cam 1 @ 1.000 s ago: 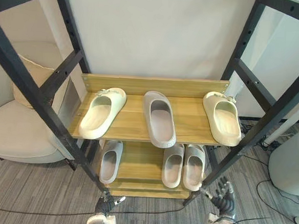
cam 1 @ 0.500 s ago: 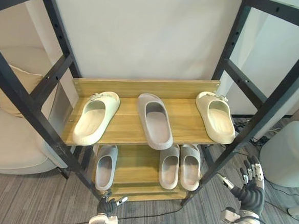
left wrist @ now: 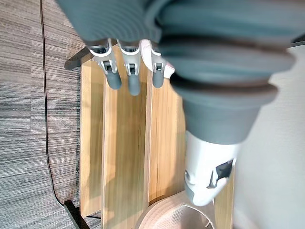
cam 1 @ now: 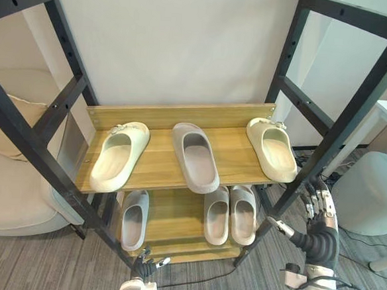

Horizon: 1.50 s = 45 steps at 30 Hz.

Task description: Organize the slippers on the shoe rack

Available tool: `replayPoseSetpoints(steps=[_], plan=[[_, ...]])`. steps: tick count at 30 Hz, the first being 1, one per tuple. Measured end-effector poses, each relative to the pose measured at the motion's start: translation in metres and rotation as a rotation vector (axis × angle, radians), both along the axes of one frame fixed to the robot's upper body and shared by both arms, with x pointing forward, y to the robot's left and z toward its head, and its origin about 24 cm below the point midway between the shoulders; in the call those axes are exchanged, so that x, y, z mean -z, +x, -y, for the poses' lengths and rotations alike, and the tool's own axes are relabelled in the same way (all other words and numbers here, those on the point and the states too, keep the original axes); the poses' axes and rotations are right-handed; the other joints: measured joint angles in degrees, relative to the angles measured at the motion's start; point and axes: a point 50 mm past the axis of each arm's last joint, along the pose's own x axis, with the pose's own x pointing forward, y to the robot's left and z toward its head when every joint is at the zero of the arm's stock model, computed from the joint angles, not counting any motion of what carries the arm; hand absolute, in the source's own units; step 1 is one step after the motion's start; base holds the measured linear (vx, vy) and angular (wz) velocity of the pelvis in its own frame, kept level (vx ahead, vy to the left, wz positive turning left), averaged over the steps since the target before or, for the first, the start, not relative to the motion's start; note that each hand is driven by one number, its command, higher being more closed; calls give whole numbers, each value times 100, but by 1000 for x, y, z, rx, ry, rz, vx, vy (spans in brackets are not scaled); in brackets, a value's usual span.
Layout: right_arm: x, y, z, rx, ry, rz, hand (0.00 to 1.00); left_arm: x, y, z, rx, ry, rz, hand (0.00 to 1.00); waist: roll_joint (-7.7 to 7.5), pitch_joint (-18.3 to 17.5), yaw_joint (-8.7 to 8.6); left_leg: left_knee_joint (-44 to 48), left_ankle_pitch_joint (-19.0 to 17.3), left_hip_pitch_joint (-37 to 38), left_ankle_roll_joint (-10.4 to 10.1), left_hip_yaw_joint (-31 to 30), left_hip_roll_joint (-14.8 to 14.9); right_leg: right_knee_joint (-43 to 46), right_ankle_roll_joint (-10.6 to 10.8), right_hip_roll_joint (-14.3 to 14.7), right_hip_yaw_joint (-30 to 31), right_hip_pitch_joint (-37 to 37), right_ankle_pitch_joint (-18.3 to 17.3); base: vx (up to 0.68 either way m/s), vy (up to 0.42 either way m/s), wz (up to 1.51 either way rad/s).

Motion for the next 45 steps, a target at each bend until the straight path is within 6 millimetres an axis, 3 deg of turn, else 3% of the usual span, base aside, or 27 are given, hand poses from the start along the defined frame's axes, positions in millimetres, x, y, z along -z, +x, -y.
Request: replayPoseSetpoints(steps=[6, 12, 25, 37, 45], plan=[[-14, 20, -2, -57, -26, 105, 0, 3, -1, 0, 26, -4, -9, 0, -13, -76, 2, -86, 110, -110, 105, -410, -161, -277, 30, -106, -173, 113, 110, 21, 20, 21], [-4, 52, 4, -59, -39, 107, 0, 5, -1, -7, 74, 24, -24, 0, -141, -85, 4, -419, 370, -127, 136, -718, -314, -465, 39, -210, -347, 132, 242, -25, 10, 17], [-16, 105, 13, -71, -122, 153, 0, 3, 5, -23, 90, 73, -14, 0, -298, 34, 9, -704, 686, -256, 117, -1151, -456, -545, 24, -277, -710, 111, 321, -28, -5, 16], [-13, 155, 27, -60, -195, 45, 0, 2, 10, -31, 89, 91, -12, 0, -211, 269, 82, -765, 782, -325, 112, -1376, -478, -915, -21, -261, -953, 306, 532, -2, -3, 9], [-20, 181, 15, -123, -234, 22, 0, 1, 13, -32, 74, 85, 1, 0, -223, 423, 142, -913, 917, -333, 103, -1497, -489, -1008, -38, -257, -1046, 311, 618, -27, -4, 5]])
